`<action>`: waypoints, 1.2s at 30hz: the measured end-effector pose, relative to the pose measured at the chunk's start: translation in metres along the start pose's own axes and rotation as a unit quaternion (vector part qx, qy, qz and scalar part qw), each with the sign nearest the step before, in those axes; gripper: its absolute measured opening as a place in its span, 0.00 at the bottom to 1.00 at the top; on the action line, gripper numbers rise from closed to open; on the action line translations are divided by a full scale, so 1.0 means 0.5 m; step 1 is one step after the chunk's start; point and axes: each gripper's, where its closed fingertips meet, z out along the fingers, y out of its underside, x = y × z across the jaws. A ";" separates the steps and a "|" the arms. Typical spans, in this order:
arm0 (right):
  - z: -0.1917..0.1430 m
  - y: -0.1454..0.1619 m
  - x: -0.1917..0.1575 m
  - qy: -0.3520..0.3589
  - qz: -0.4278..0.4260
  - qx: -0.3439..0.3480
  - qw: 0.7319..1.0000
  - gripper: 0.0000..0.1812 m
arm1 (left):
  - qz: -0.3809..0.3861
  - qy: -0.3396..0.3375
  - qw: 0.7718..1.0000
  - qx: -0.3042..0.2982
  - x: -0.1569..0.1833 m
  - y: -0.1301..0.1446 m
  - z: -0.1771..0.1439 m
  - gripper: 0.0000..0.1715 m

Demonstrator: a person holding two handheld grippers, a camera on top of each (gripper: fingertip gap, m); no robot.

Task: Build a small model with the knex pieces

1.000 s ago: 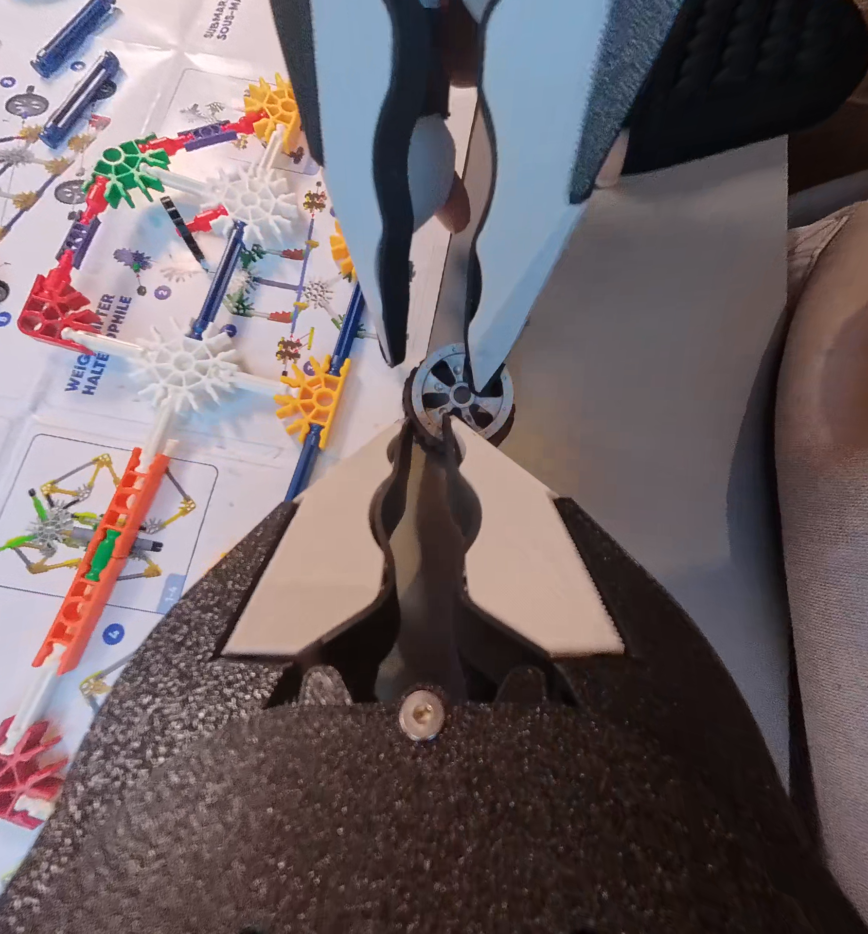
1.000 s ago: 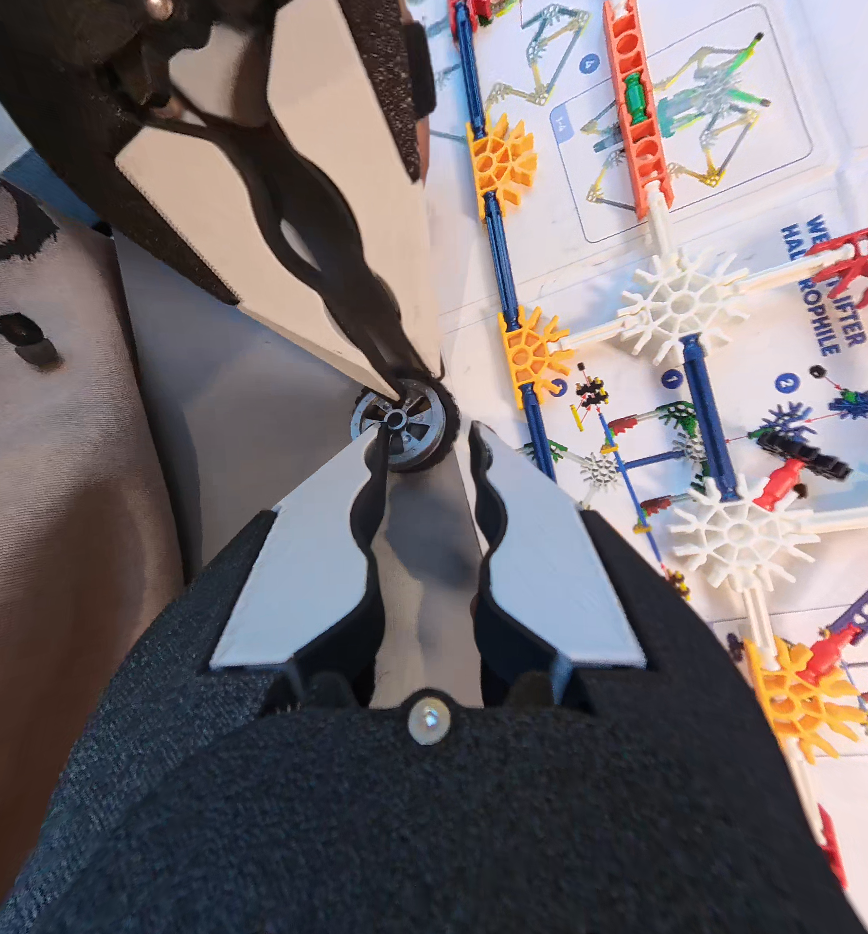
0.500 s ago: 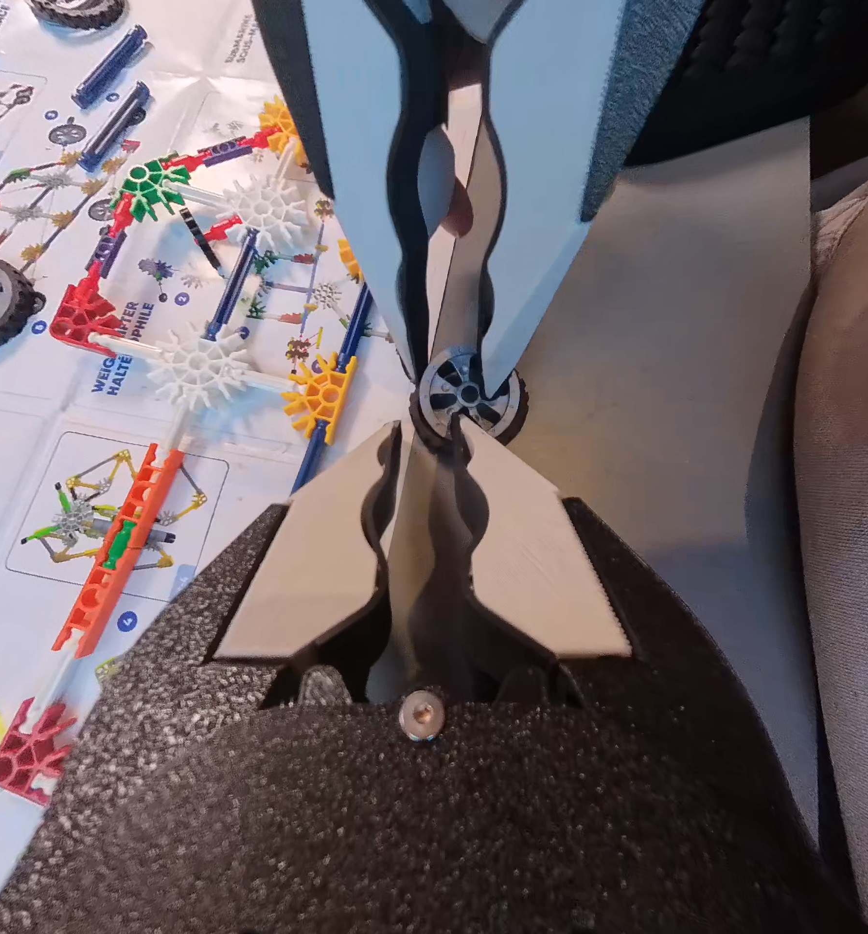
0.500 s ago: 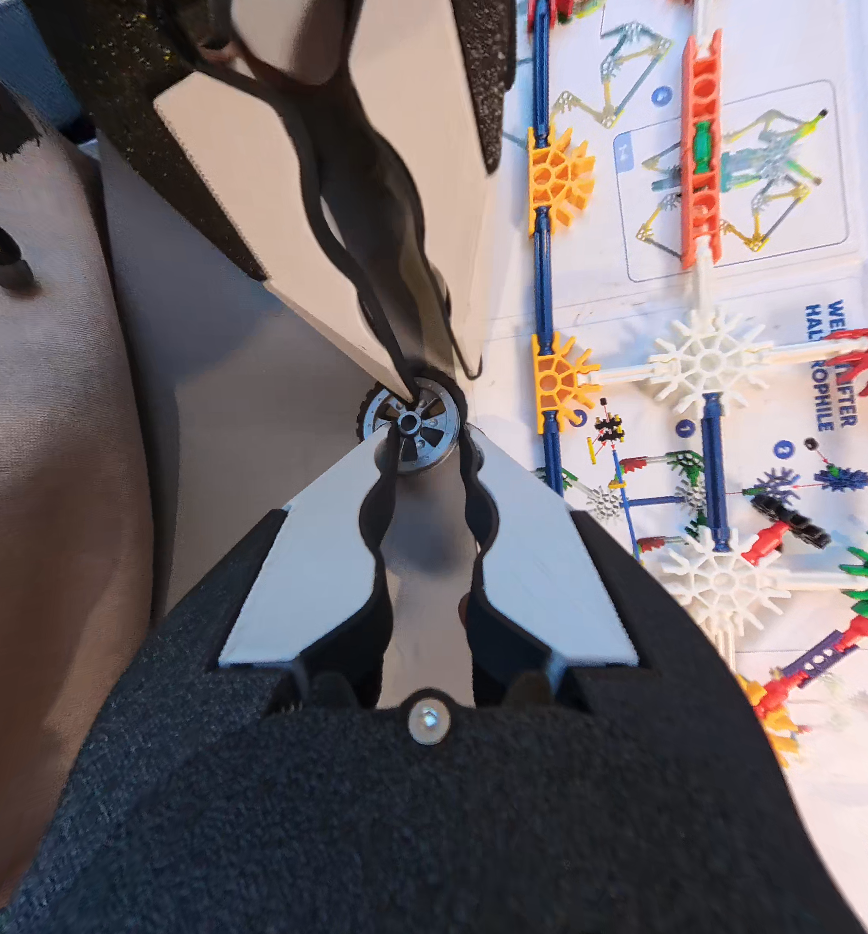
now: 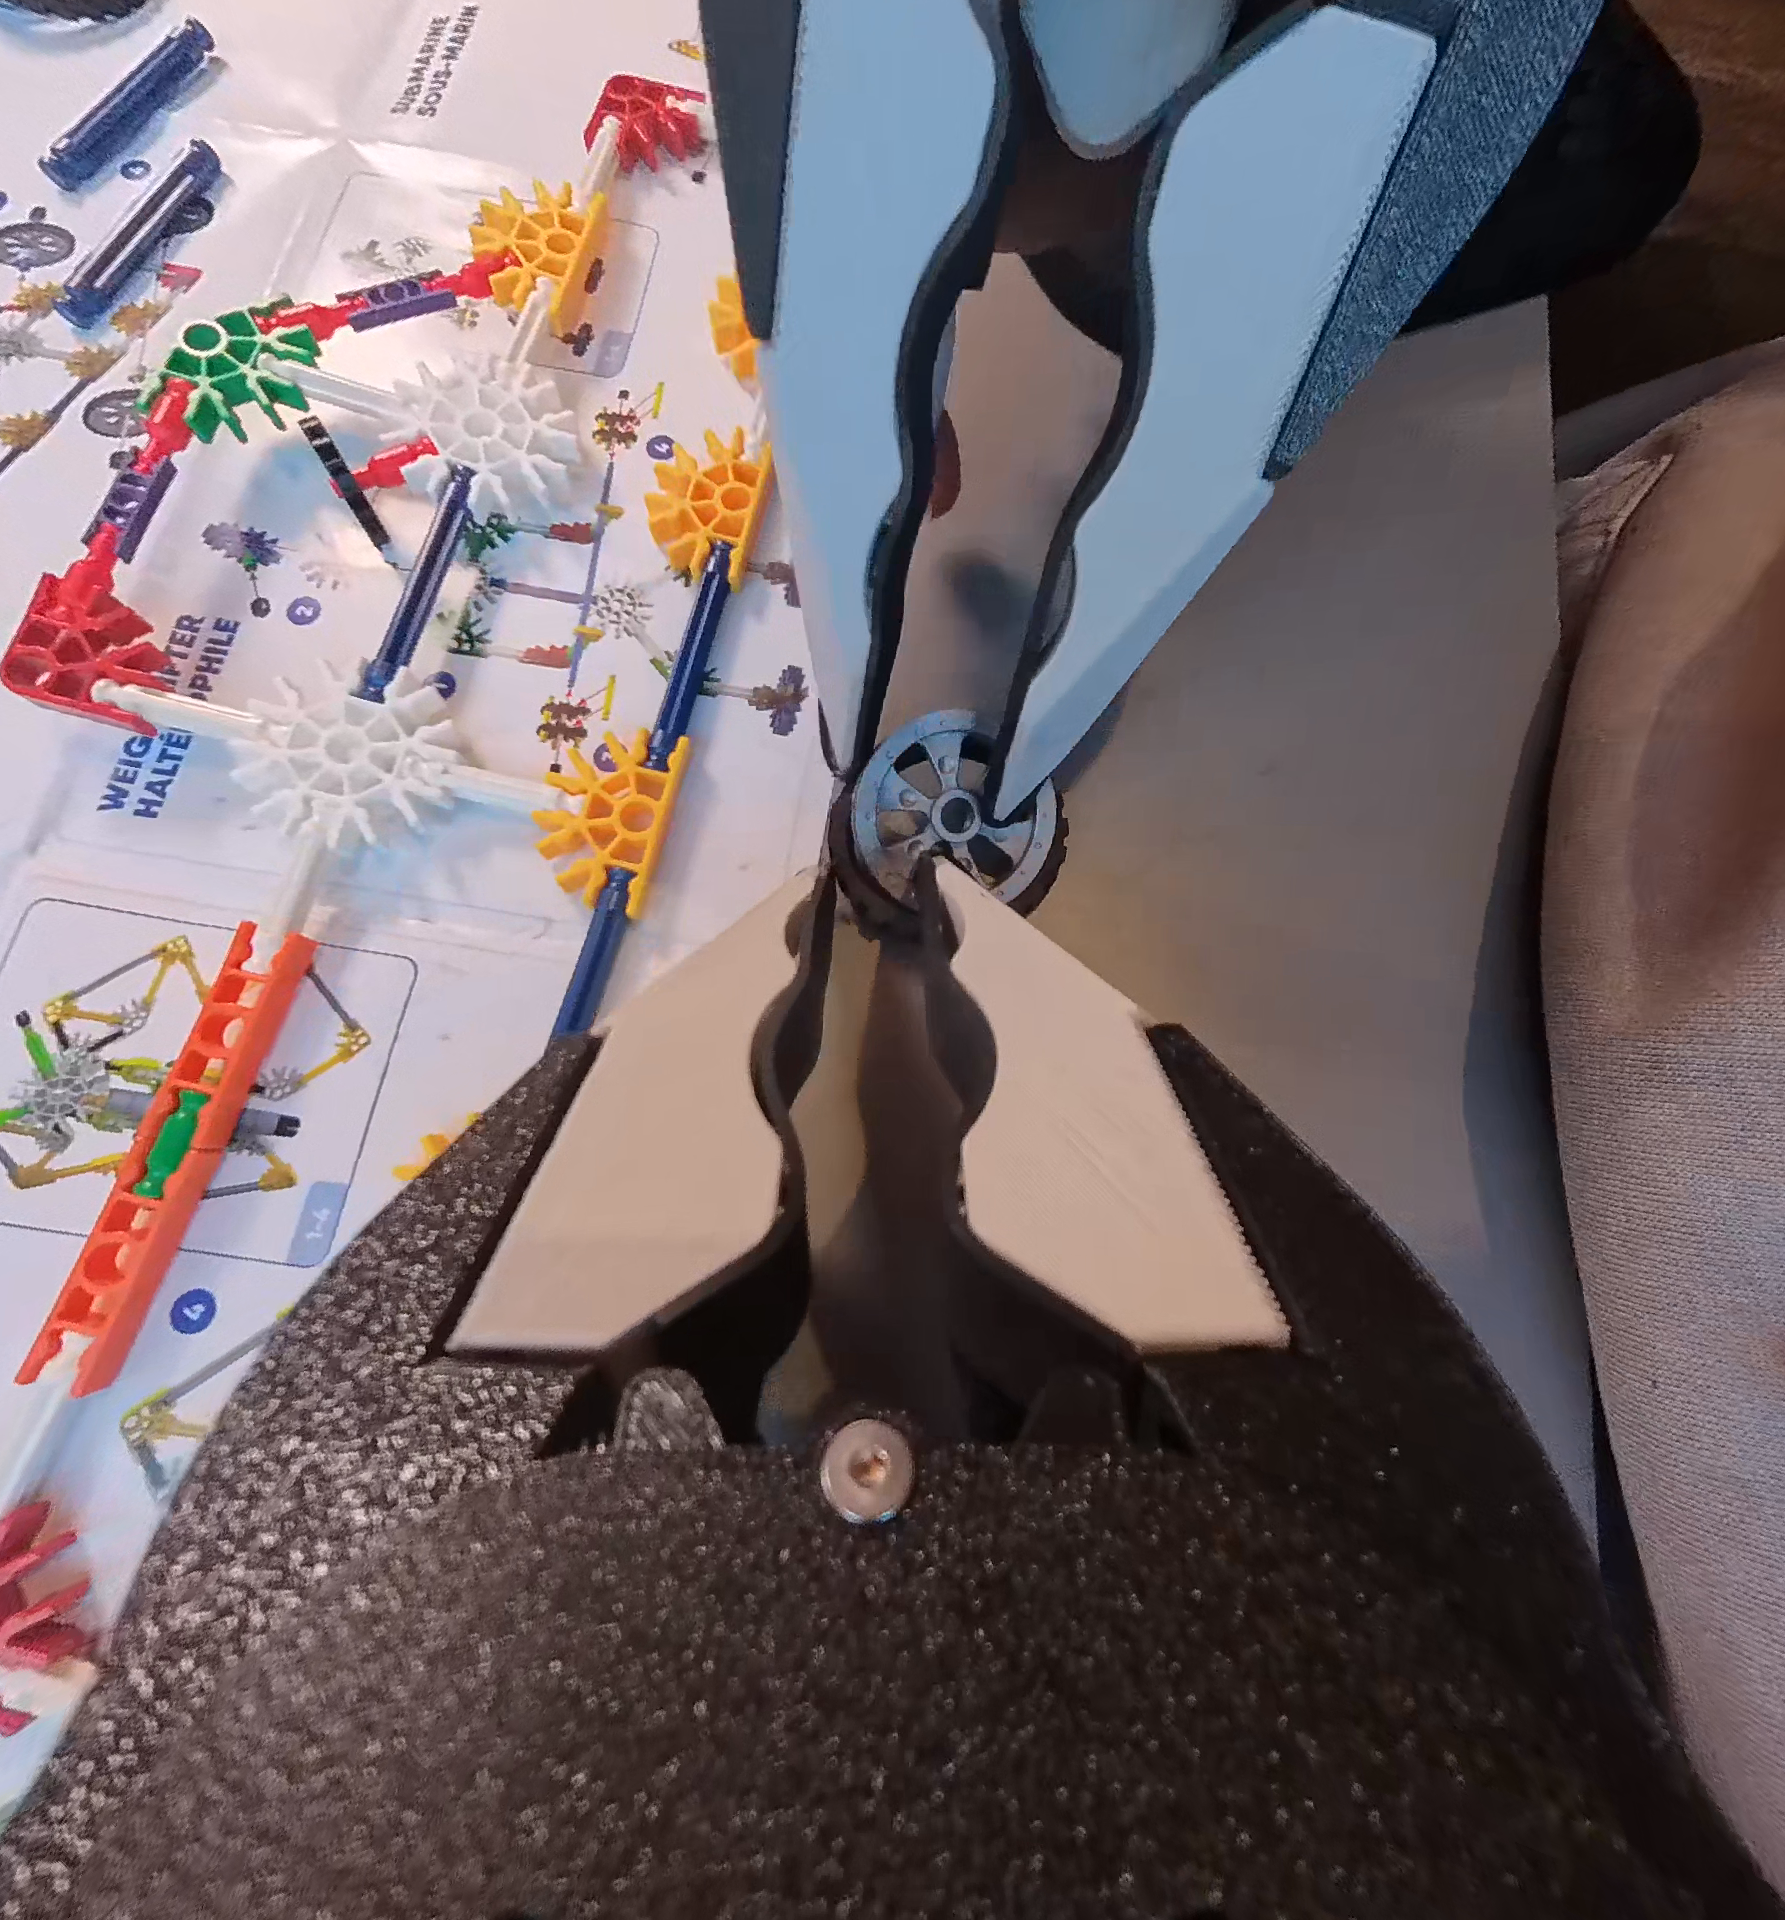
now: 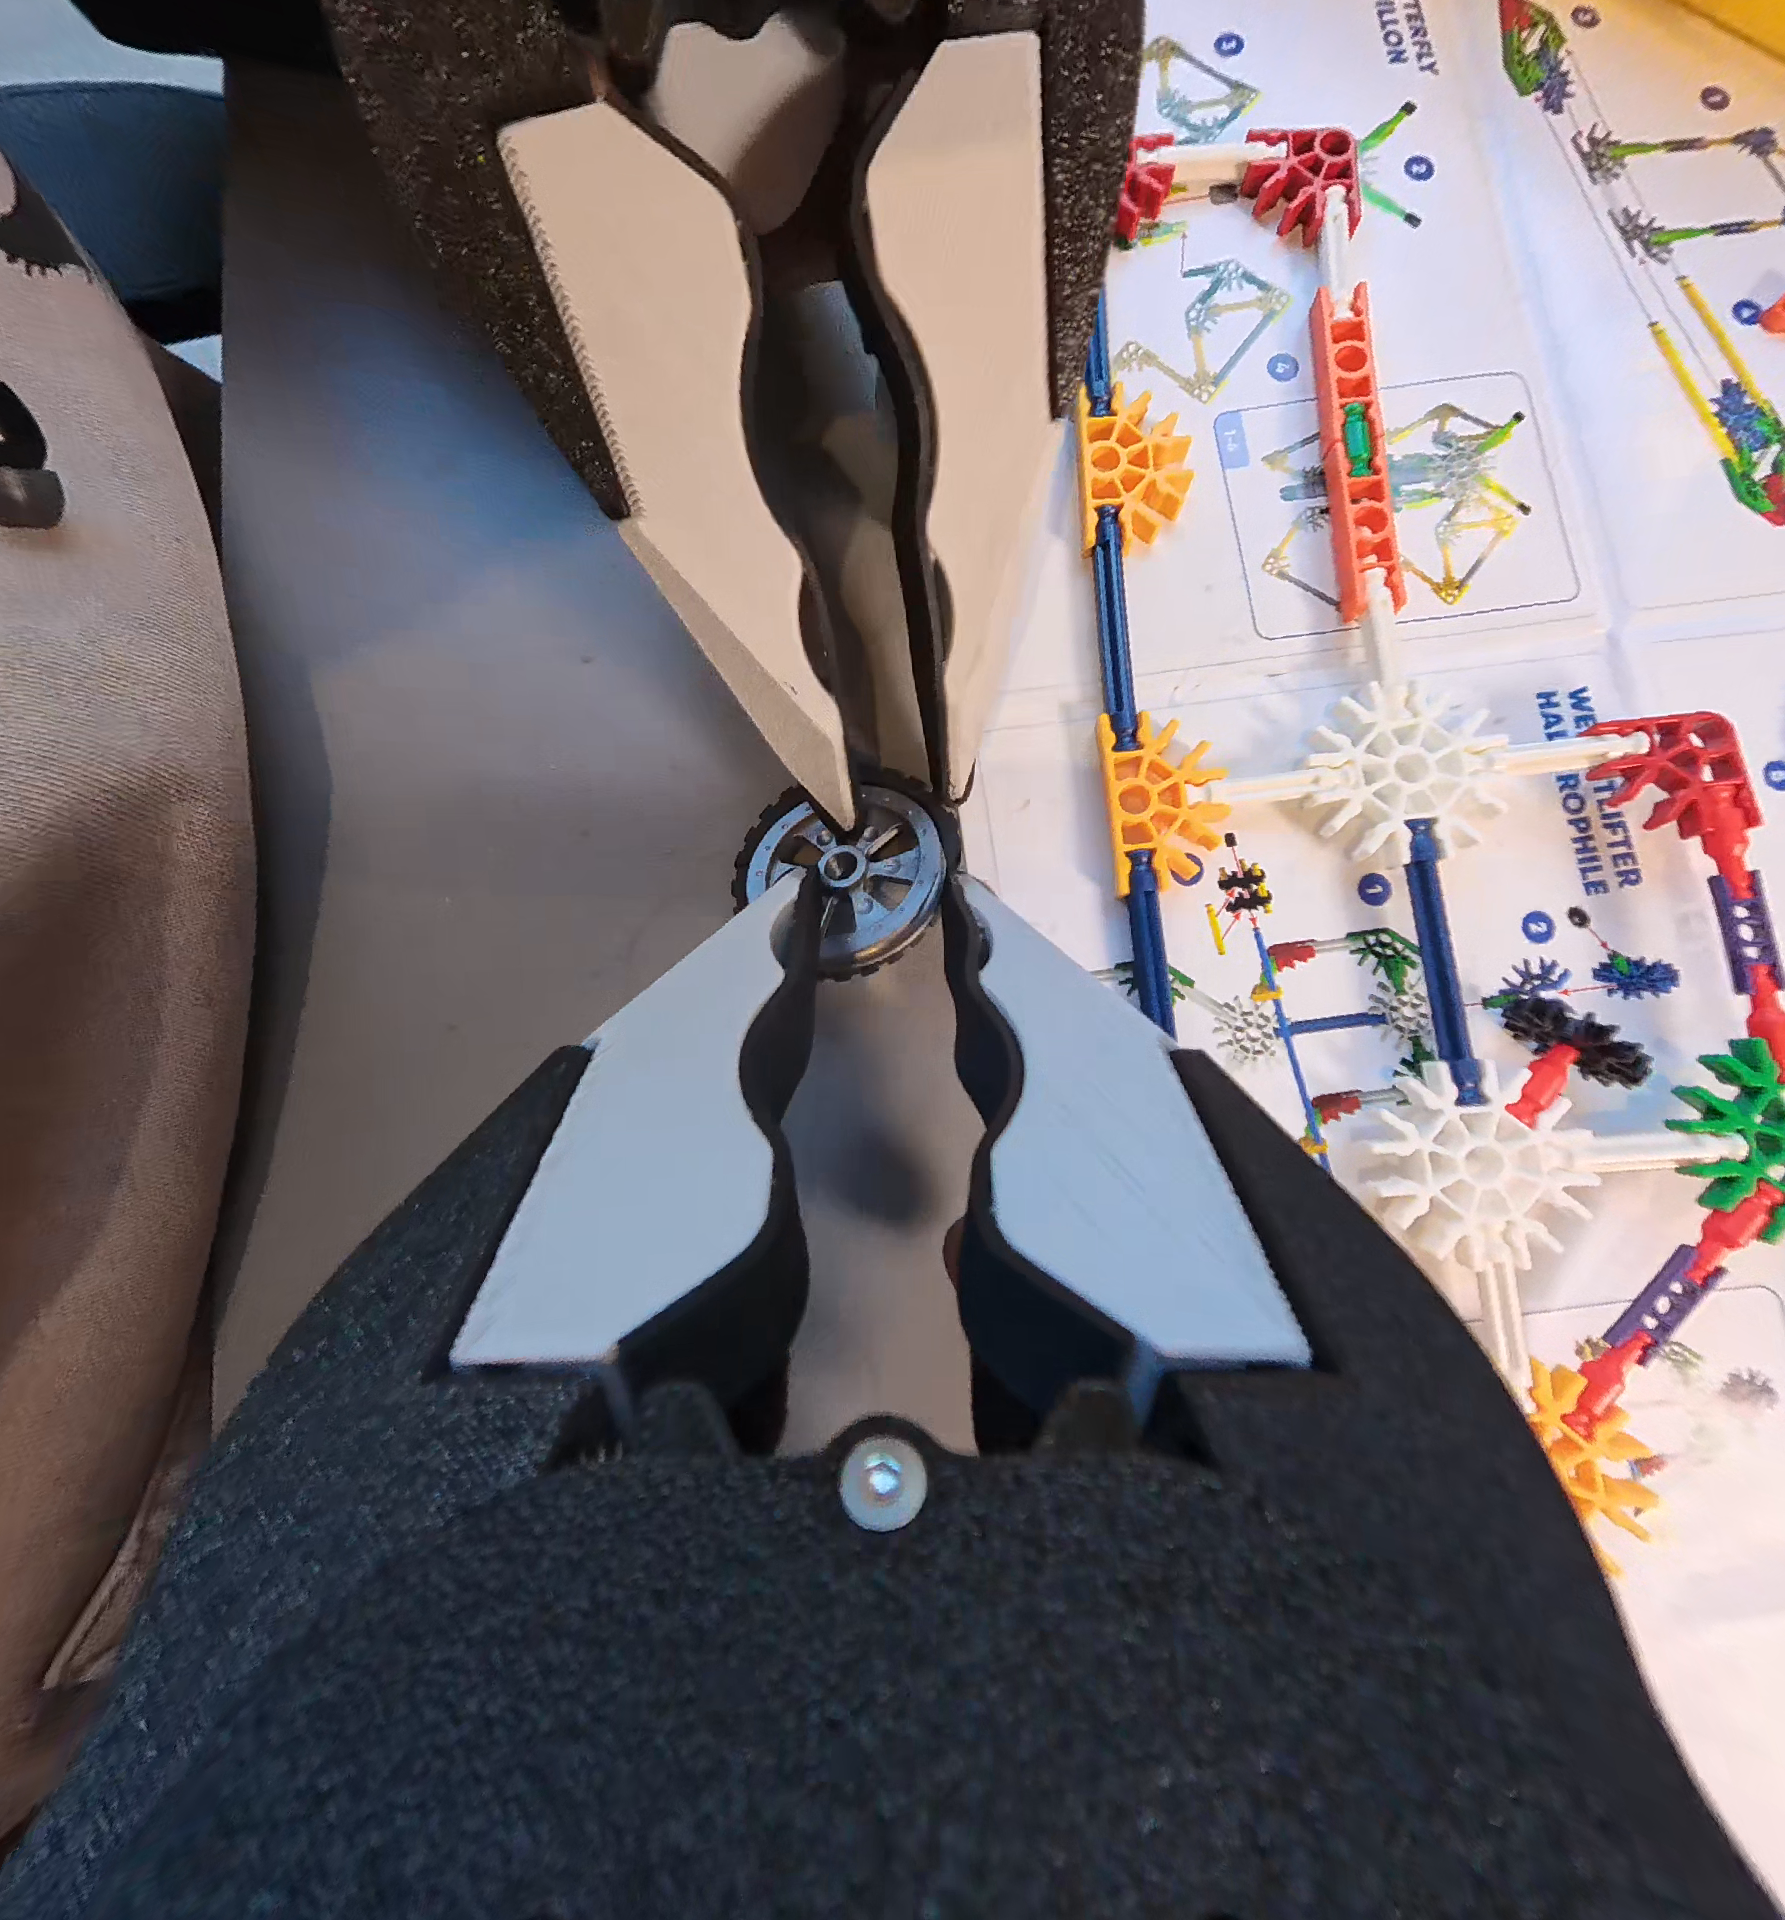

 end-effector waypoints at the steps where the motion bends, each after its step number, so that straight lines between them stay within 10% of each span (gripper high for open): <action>1: -0.001 -0.001 -0.001 0.008 -0.009 0.007 1.000 0.12 | -0.005 0.007 1.000 0.001 0.001 -0.001 0.000 0.08; 15: -0.019 -0.016 -0.020 0.118 -0.146 0.064 0.980 0.12 | -0.050 0.066 0.996 0.035 0.015 -0.018 -0.014 0.06; 28: -0.005 0.004 -0.045 -0.088 0.131 0.024 0.987 0.13 | 0.120 -0.044 0.991 0.047 0.033 -0.032 -0.022 0.04; 36: -0.030 -0.019 -0.032 -0.061 0.093 0.075 0.991 0.07 | 0.091 -0.022 0.990 0.109 0.028 -0.059 -0.047 0.05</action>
